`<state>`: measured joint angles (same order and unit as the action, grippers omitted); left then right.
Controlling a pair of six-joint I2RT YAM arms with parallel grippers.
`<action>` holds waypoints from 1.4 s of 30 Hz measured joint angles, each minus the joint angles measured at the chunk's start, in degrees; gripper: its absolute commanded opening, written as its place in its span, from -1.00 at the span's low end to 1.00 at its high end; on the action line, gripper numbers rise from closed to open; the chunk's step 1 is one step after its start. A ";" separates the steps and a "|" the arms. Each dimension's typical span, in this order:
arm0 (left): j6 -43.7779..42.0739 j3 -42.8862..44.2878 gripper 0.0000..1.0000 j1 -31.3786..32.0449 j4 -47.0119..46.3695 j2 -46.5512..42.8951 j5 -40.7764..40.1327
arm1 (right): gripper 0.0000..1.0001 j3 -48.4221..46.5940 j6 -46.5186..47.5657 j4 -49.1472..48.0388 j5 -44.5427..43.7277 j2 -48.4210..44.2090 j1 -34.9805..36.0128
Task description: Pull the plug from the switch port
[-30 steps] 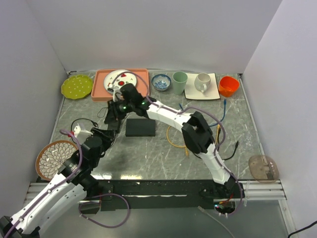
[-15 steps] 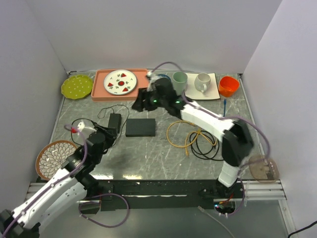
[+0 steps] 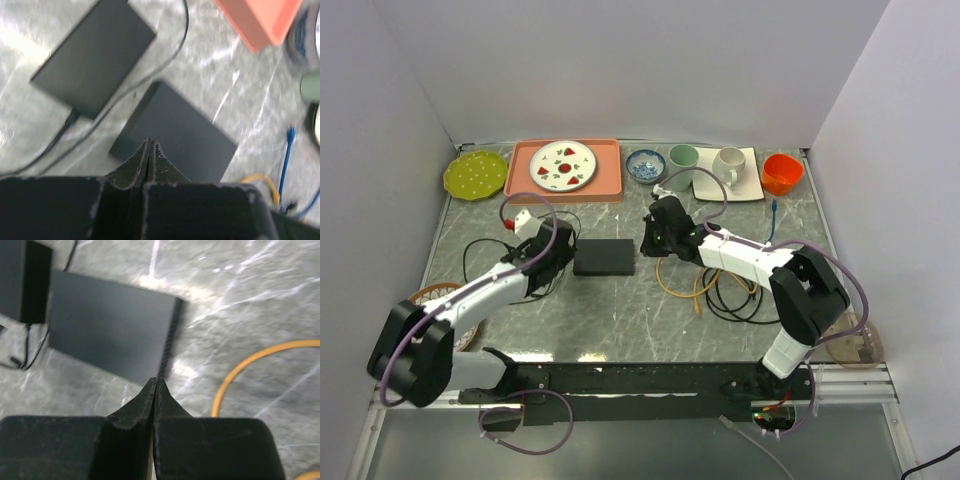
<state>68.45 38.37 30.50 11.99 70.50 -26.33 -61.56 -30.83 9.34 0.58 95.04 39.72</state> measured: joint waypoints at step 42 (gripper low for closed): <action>-2.71 -1.75 -0.98 1.62 -18.43 18.86 11.28 | -1.00 7.89 -4.31 -6.82 -2.38 5.90 -3.89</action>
<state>65.73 36.62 32.12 -6.44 89.36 -15.05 -53.67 -35.14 2.52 -1.80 100.95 35.83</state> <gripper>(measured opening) 0.021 0.006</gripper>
